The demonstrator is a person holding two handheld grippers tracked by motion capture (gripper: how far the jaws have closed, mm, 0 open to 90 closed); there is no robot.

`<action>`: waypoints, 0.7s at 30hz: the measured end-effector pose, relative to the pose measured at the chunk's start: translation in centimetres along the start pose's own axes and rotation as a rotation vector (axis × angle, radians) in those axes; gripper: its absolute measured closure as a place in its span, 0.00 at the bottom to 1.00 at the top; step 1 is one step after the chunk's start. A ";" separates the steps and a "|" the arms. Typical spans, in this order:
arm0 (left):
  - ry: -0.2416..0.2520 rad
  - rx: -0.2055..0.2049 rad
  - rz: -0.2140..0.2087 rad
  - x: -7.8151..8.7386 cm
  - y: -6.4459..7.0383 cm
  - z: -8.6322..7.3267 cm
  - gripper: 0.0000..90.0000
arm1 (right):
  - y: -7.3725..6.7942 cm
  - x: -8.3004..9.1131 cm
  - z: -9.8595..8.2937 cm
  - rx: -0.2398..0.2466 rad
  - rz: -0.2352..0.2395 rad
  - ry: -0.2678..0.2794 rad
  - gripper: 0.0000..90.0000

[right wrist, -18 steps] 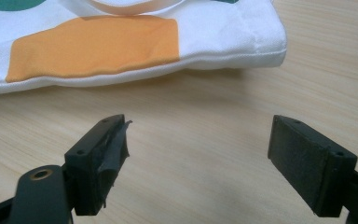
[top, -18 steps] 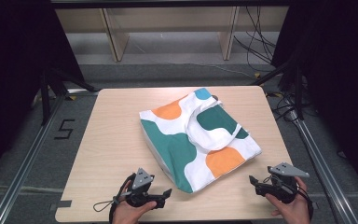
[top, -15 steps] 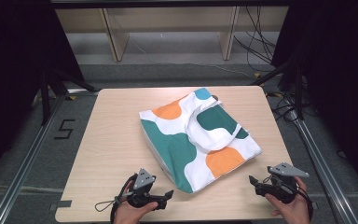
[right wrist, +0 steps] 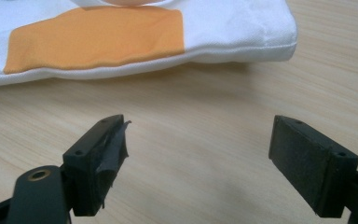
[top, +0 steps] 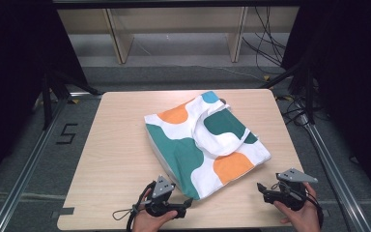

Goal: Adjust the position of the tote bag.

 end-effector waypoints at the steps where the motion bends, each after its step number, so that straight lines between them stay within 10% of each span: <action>1: -0.004 0.007 0.005 -0.2 0.0 0.1 0.26 | -0.2 0.1 0.0 -0.016 0.003 0.005 0.22; 7: -0.010 0.011 0.002 -1.6 -0.5 0.4 0.35 | -0.4 0.0 0.1 -0.011 0.027 -0.003 0.22; 8: 0.000 0.032 -0.028 -1.7 -0.1 0.5 0.54 | -0.5 0.0 0.0 -0.034 0.013 -0.010 0.22; 13: 0.017 0.020 -0.058 -1.7 -1.0 0.6 0.87 | -0.2 -0.1 0.1 0.004 0.018 0.000 0.23; 21: 0.010 -0.011 0.014 0.9 -5.9 0.8 0.91 | -0.5 0.0 0.0 -0.019 0.016 -0.005 0.23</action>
Point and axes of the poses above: each handheld gripper's, and its own axes: x roughly backward along the jaws, z roughly out of its top, y roughly to its right, the point moved 10 cm from there along -x, roughly forward along the jaws, and after that the axes turned 3 degrees about y, right-handed, at the moved point
